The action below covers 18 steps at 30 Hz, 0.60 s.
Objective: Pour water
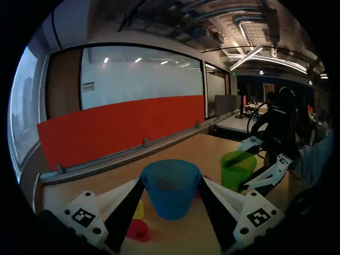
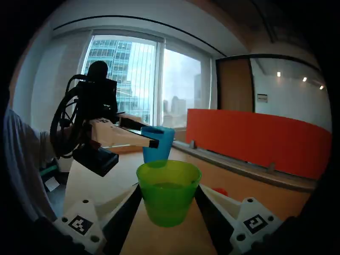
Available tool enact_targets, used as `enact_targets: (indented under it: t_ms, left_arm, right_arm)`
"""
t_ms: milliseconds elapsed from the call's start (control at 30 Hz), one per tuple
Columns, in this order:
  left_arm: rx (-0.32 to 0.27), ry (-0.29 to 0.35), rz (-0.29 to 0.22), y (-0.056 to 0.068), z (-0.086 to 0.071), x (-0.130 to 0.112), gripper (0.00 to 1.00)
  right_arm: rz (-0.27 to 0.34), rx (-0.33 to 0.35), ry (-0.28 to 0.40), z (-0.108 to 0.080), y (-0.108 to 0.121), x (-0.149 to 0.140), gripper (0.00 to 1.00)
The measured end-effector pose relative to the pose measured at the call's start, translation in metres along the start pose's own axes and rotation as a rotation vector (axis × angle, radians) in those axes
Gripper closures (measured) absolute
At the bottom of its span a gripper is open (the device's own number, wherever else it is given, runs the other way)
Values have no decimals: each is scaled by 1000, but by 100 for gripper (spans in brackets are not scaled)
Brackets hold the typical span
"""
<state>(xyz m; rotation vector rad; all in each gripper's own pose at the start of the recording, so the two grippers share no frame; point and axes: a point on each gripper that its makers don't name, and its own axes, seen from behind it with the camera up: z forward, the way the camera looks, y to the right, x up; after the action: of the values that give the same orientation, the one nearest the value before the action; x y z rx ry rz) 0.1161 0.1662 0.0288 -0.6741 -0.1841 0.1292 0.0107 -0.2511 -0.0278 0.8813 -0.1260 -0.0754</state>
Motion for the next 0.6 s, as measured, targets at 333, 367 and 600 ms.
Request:
enact_targets:
  t_ms: [333, 367, 600]
  left_arm:
    - [-32, -78, -11, 14, 10, -45, 12]
    - [-34, -85, -11, 15, 11, -48, 12]
    - [-57, -128, -24, 23, 15, -70, 12]
  right_arm:
    - [33, 25, -87, -9, 5, -31, 14]
    - [36, 26, -95, -10, 5, -34, 14]
    - [49, 42, -160, -15, 7, -59, 14]
